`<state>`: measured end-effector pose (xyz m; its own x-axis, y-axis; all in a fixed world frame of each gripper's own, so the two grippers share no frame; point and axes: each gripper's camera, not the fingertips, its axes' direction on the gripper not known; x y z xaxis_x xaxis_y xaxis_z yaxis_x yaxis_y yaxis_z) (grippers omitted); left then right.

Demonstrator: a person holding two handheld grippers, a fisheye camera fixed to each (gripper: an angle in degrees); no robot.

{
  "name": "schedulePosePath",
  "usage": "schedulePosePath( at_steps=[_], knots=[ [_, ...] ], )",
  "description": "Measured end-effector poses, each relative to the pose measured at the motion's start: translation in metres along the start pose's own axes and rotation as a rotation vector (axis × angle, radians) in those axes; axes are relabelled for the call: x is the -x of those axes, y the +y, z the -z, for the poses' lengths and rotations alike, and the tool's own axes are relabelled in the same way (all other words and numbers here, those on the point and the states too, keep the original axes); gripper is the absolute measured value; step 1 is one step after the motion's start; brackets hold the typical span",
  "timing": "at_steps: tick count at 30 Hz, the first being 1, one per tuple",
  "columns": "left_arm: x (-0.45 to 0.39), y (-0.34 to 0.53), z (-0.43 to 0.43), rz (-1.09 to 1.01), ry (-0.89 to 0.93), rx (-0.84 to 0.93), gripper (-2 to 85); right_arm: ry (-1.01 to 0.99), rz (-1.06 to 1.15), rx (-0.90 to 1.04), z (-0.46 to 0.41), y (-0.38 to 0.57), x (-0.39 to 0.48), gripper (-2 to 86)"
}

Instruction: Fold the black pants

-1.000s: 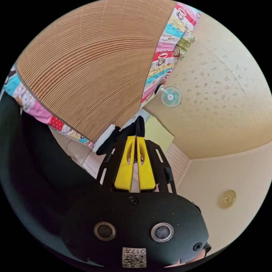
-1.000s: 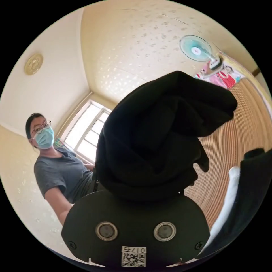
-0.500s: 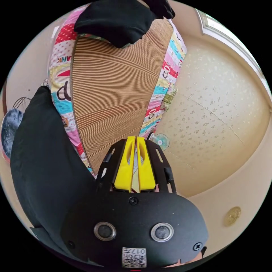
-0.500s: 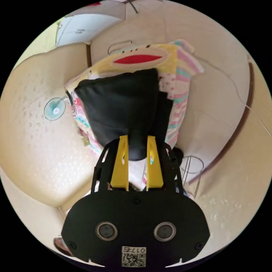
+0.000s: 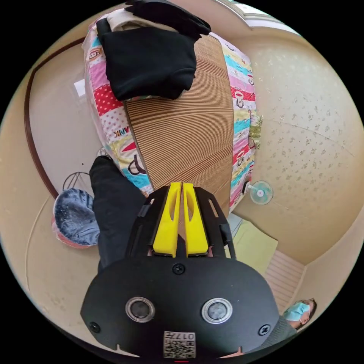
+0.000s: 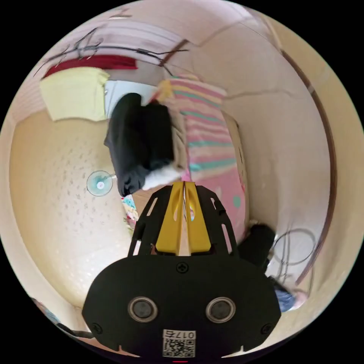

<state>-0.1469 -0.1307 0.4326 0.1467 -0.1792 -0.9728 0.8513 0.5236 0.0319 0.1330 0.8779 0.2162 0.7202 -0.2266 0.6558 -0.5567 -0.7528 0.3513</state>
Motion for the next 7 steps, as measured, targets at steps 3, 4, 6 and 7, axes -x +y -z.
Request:
schedulePosePath(
  at_steps=[3,4,6,7],
  knots=[
    [-0.01,0.013,0.01,-0.045,-0.083,-0.001,-0.9,-0.244,-0.296,-0.049,-0.002,0.075,-0.104,0.6],
    [-0.018,0.017,0.017,-0.07,-0.118,-0.003,-0.9,-0.304,-0.353,-0.094,0.0,0.093,-0.122,0.6],
    [-0.035,0.019,0.025,-0.124,-0.163,0.008,-0.9,-0.562,-0.584,-0.388,0.005,0.176,-0.177,0.5],
    [-0.049,0.018,0.032,-0.181,-0.19,0.018,-0.9,-0.638,-0.64,-0.484,0.003,0.197,-0.187,0.4]
  ],
)
